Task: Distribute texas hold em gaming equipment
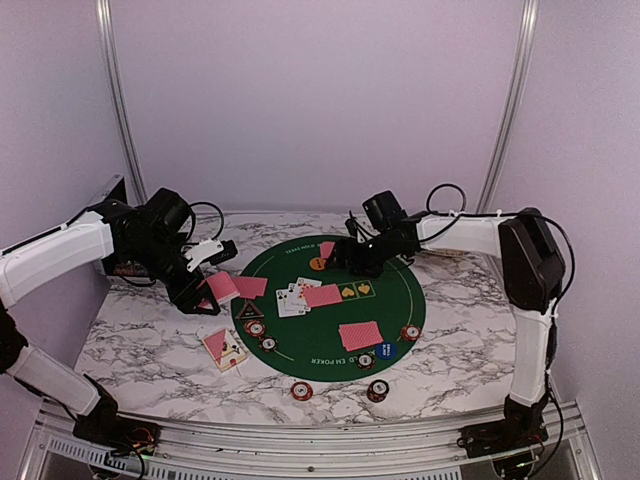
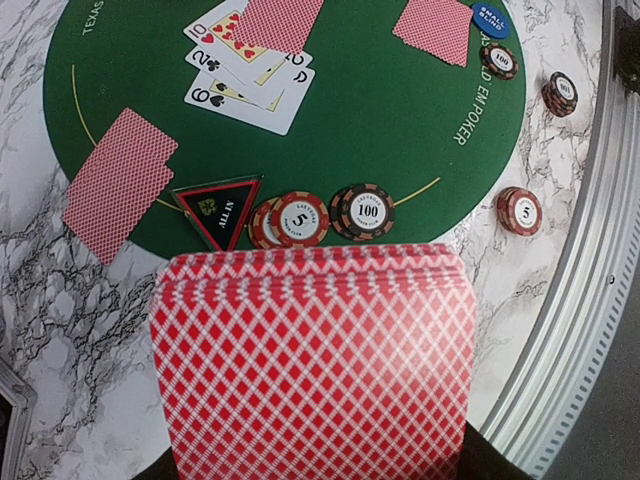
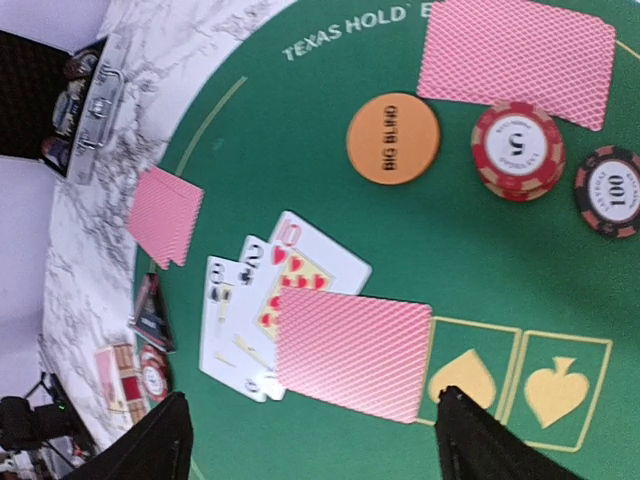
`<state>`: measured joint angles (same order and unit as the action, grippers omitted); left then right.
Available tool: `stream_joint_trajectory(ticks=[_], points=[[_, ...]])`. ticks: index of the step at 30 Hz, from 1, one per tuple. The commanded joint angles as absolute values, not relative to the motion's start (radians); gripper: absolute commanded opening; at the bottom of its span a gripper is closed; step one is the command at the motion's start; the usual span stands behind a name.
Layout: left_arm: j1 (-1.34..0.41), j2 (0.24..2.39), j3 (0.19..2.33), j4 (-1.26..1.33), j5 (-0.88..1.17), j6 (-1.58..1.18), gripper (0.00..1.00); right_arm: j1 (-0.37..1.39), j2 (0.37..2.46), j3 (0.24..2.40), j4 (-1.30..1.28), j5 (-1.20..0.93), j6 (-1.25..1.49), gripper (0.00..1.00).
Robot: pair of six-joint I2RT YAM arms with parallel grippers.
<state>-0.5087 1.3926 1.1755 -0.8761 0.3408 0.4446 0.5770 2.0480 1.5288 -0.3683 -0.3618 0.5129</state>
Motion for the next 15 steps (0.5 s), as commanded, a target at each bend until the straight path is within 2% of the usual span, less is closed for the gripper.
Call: stream_joint_trajectory(ticks=[1,7,15], points=[[-0.509,1.399,1.213,-0.869,0.363,0.443,0.00,0.665,1.983,1.574,-0.310,-0.425,0.572,0.87],[-0.509,1.399,1.216,-0.868,0.360,0.441,0.00,0.774,1.978,1.558,-0.115,-0.575,0.720,0.99],[-0.509,1.396,1.202,-0.850,0.365,0.434,0.00,0.854,2.026,1.571,0.097,-0.693,0.898,0.99]])
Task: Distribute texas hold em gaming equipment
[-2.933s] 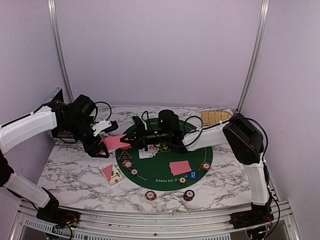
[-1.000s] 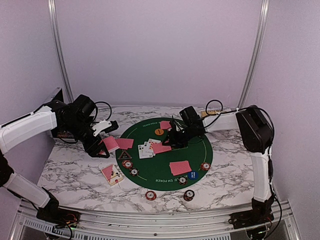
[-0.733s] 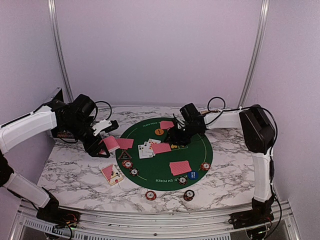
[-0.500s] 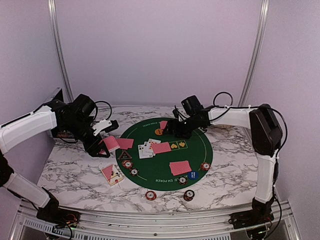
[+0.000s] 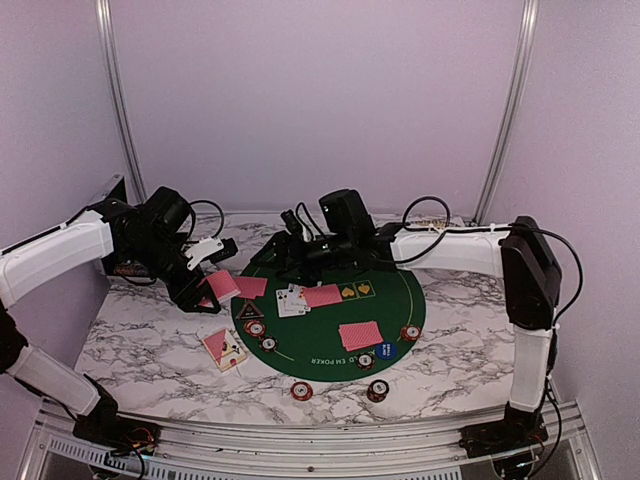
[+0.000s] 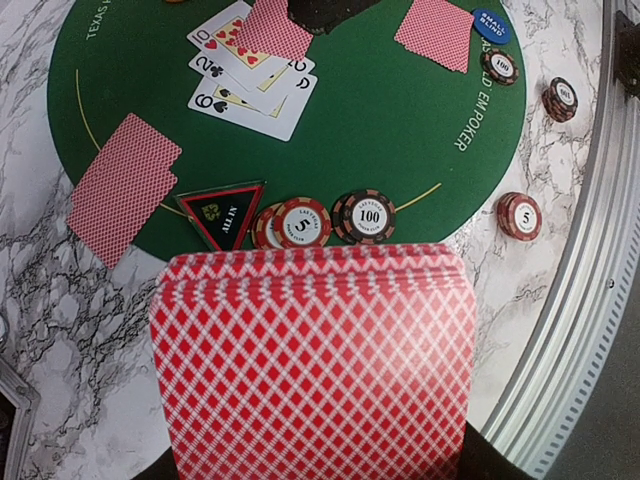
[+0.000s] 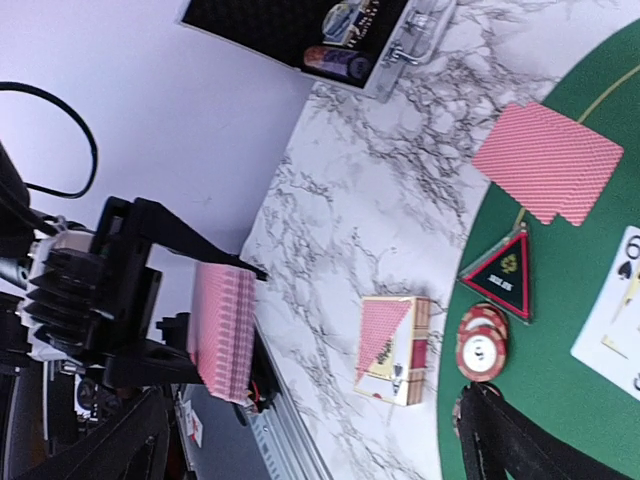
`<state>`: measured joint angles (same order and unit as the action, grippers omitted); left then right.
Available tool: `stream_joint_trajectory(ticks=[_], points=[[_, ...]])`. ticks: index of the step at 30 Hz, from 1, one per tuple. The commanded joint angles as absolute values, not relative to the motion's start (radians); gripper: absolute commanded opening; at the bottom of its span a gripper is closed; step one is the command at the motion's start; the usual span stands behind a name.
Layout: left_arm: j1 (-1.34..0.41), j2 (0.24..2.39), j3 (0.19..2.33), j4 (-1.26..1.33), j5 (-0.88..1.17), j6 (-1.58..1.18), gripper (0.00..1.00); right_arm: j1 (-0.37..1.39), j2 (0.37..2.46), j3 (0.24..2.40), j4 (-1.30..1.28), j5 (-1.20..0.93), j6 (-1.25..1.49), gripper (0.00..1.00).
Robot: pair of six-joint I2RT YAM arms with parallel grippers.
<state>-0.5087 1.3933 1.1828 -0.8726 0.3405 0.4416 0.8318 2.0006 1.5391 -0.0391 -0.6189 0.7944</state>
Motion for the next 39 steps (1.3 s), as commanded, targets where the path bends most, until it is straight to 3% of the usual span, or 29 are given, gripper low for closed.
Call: stream_joint_trajectory(ticks=[1,39], points=[[-0.509,1.395,1.201,-0.850,0.364,0.434,0.00,0.860,2.035,1.574,0.118,-0.699,0.914,0.99],[-0.510,1.404,1.221,-0.831,0.361,0.424,0.00,0.952,2.347,1.840,0.266,-0.859,1.084,0.93]])
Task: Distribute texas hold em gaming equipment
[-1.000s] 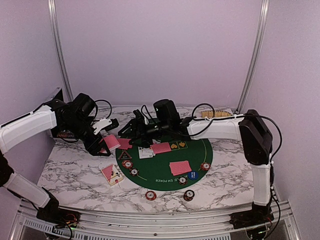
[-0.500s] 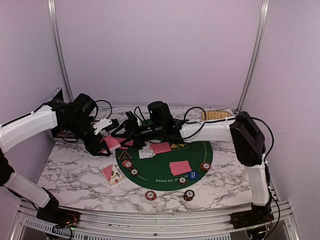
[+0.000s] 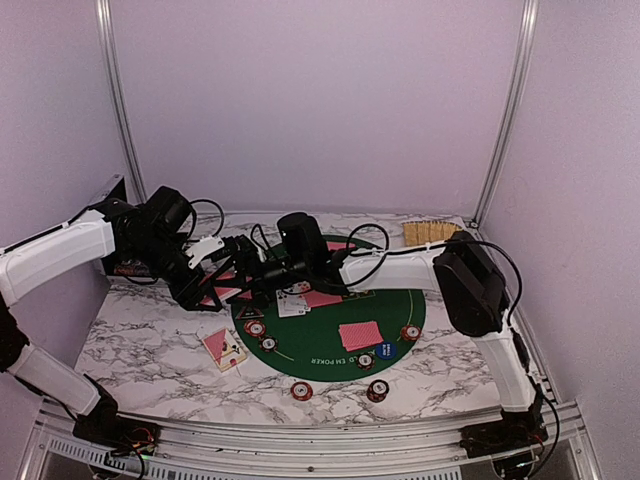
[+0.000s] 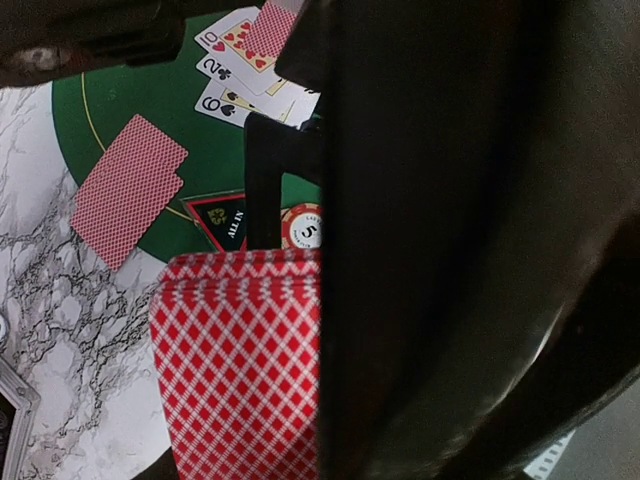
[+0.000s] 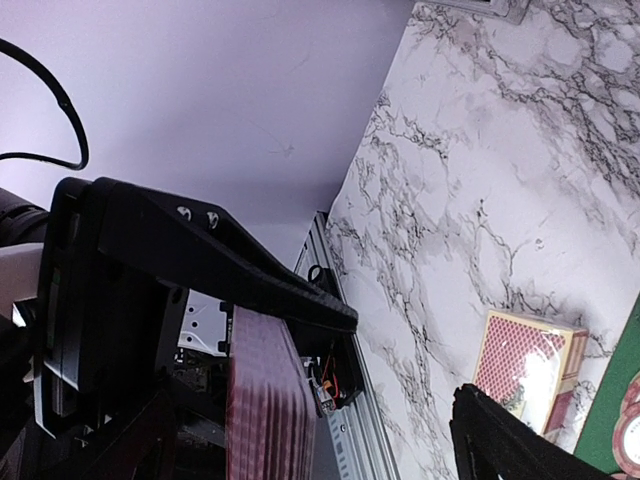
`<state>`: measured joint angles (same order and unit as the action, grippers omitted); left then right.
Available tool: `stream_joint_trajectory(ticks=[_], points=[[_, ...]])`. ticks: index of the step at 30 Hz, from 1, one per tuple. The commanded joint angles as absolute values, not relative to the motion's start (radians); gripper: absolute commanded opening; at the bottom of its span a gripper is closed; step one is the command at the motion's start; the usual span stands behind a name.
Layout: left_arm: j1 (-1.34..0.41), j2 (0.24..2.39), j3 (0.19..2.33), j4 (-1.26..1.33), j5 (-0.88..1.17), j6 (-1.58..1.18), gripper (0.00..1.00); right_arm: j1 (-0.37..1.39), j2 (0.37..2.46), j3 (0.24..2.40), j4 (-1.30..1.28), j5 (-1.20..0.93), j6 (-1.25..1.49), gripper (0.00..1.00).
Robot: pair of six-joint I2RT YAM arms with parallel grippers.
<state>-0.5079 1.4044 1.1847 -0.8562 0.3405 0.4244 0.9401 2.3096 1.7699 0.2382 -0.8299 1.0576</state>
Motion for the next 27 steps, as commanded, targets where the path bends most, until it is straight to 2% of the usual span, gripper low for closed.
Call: stream_joint_trajectory(ticks=[1,9,18,22,27], points=[[-0.509,1.401,1.222,-0.831,0.361,0.425,0.00,0.954,2.354,1.844,0.269,-0.863,1.088,0.93],[-0.509,1.391,1.214,-0.831,0.359,0.427,0.00,0.950,2.387,1.862,0.268,-0.867,1.106,0.88],[-0.509,1.372,1.197,-0.832,0.354,0.433,0.00,0.930,2.345,1.772,0.273,-0.830,1.100,0.82],[-0.509,1.369,1.192,-0.832,0.356,0.432,0.00,0.921,2.323,1.726,0.296,-0.828,1.108,0.71],[-0.509,1.361,1.181,-0.832,0.355,0.433,0.00,0.905,2.286,1.669,0.323,-0.824,1.109,0.65]])
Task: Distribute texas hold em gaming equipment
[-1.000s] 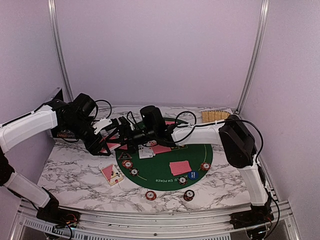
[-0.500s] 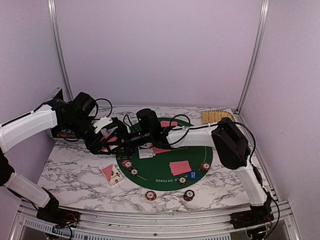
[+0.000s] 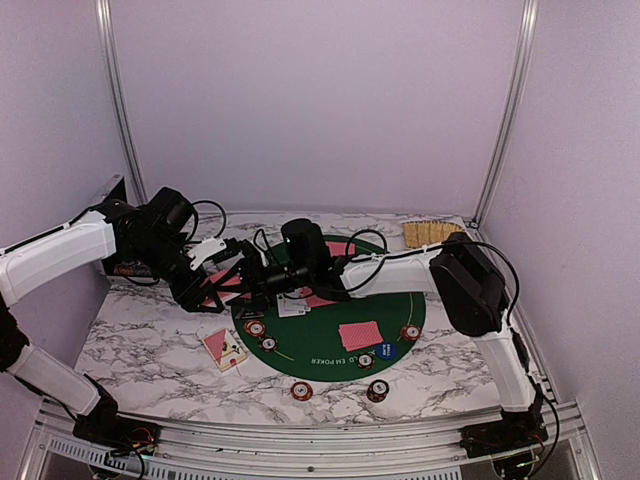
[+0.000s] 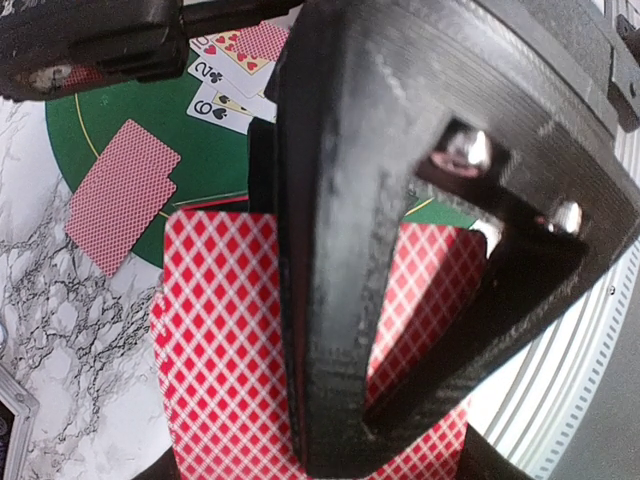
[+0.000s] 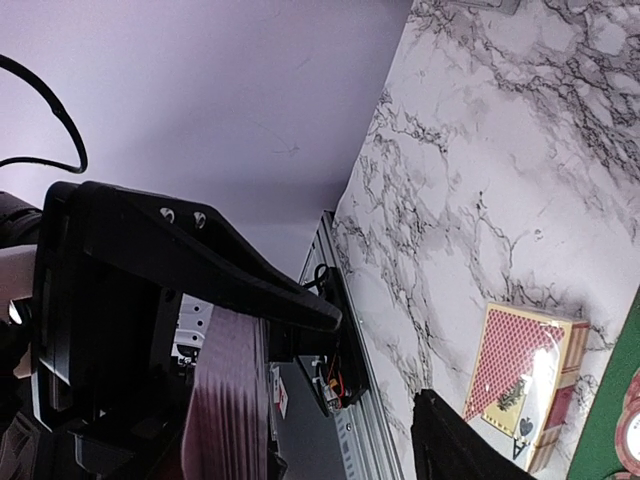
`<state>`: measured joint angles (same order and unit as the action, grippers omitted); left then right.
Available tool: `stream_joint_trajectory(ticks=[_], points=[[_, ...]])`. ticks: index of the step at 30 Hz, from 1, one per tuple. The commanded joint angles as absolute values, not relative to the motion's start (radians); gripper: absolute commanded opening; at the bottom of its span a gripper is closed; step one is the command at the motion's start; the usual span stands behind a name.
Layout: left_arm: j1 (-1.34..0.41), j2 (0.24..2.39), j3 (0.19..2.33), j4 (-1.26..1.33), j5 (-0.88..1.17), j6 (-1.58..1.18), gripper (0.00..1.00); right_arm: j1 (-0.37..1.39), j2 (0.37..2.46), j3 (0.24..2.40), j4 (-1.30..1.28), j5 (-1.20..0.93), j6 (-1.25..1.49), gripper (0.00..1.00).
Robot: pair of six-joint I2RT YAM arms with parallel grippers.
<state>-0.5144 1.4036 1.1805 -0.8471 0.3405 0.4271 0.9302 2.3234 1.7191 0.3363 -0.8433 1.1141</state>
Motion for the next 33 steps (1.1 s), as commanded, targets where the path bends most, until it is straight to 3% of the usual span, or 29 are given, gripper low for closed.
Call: stream_joint_trajectory(ticks=[1,13,33], points=[[-0.509,1.361,1.179,-0.832,0.353,0.433,0.00,0.902,2.279,1.659,0.334,-0.824,1.113,0.64],[-0.509,1.357,1.172,-0.833,0.345,0.431,0.00,0.886,2.224,1.612,0.368,-0.828,1.113,0.49],[-0.509,1.351,1.164,-0.833,0.332,0.428,0.00,0.858,2.125,1.536,0.389,-0.825,1.105,0.11]])
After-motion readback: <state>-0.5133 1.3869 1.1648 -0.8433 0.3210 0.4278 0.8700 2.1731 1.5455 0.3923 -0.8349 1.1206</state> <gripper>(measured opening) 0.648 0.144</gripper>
